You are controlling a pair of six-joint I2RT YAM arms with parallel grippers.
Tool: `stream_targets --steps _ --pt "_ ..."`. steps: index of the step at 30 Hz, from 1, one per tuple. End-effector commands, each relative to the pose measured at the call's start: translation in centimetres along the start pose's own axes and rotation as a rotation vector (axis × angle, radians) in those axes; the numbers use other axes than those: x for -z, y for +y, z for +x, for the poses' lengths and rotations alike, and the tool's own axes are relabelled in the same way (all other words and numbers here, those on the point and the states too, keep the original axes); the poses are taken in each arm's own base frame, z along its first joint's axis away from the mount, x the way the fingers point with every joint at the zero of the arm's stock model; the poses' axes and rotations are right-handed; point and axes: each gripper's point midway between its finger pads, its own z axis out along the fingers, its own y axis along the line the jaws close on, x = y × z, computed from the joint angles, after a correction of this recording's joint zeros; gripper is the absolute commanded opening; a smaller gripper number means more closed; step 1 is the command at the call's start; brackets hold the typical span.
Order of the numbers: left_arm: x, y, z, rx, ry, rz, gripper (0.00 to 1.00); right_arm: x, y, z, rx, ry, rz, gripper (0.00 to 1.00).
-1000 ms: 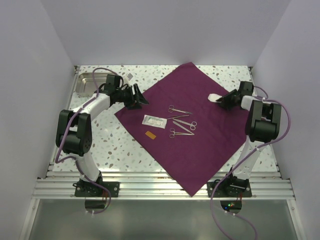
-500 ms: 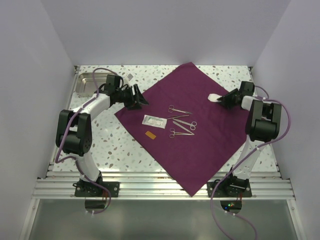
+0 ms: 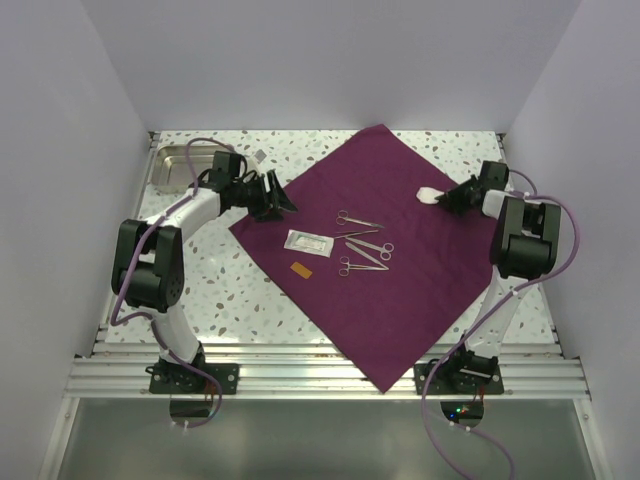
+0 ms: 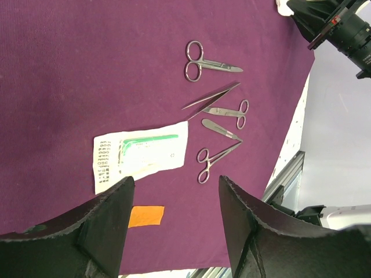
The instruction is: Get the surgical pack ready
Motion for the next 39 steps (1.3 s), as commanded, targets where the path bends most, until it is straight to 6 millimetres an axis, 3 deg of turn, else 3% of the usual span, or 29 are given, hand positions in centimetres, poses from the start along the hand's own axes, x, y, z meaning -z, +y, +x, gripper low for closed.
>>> stream_targets --steps 1,7,9,11,12,13,15,16,17,18,19,21,22,24,25,27,29,33,36,39 --pt "1.0 -1.7 -0.8 -0.049 -0.041 0.041 0.64 0.4 0.0 -0.1 0.024 0.01 0.008 0.0" --pt "1.5 -3.8 -1.2 -0.093 -0.05 0.132 0.68 3.8 2.7 1.1 0.125 0.073 -0.053 0.0" --pt "1.9 -4.7 -1.1 -0.107 -0.056 0.161 0.7 5.2 3.2 2.4 0.182 0.119 -0.056 0.0" --pt "2.7 -5.8 -0.6 -0.124 -0.078 0.193 0.7 7.4 5.2 3.9 0.263 0.139 -0.099 0.0" --pt "3.0 -6.3 -0.4 -0.136 -0.085 0.207 0.7 8.2 5.2 5.5 0.281 0.185 -0.106 0.0" --pt "3.6 -7.2 0.4 -0.155 -0.092 0.223 0.7 9.7 6.6 7.0 0.333 0.203 -0.134 0.0" --pt "3.9 -8.1 2.1 -0.188 -0.082 0.24 0.72 11.5 6.4 10.2 0.421 0.29 -0.127 0.0" --pt "4.9 -9.4 2.5 -0.232 -0.1 0.263 0.72 13.2 7.8 12.4 0.486 0.314 -0.165 0.0" --pt "5.2 -9.6 3.2 -0.243 -0.099 0.265 0.74 14.1 8.0 13.8 0.54 0.339 -0.183 0.0" --pt "5.1 -9.4 4.9 -0.248 -0.081 0.267 0.75 15.1 7.4 16.0 0.566 0.391 -0.187 0.0" --pt "6.4 -10.5 5.5 -0.279 -0.107 0.29 0.77 16.3 7.7 18.4 0.608 0.438 -0.222 0.0" --pt "6.9 -10.6 7.6 -0.301 -0.105 0.302 0.8 19.1 7.5 20.9 0.636 0.465 -0.292 0.0" --pt "8.5 -12.1 8.0 -0.349 -0.144 0.338 0.83 20.6 7.7 23.1 0.656 0.526 -0.35 0.0" --pt "9.2 -12.6 9.9 -0.381 -0.132 0.368 0.85 23.6 7.0 25.5 0.702 0.585 -0.424 0.0" --pt "10.4 -13.7 10.5 -0.417 -0.153 0.398 0.86 25.4 7.1 27.5 0.741 0.649 -0.483 0.0" --pt "11.1 -14.3 12.5 -0.454 -0.134 0.44 0.88 28.3 6.5 29.3 0.789 0.691 -0.557 0.0" --pt "12.8 -16.3 13.7 -0.514 -0.161 0.517 0.9 31.0 6.1 31.5 0.81 0.779 -0.641 0.0" --pt "14.1 -18.8 18.2 -0.566 -0.09 0.666 0.91 36.3 6.2 34.0 0.866 0.882 -0.807 0.0" --pt "14.3 -19.7 20.5 -0.587 -0.029 0.725 0.91 38.6 6.3 35.0 0.869 0.936 -0.881 0.0" --pt "14.2 -19.8 21.2 -0.595 -0.01 0.734 0.91 40.9 6.6 35.6 0.869 0.961 -0.951 0.0"
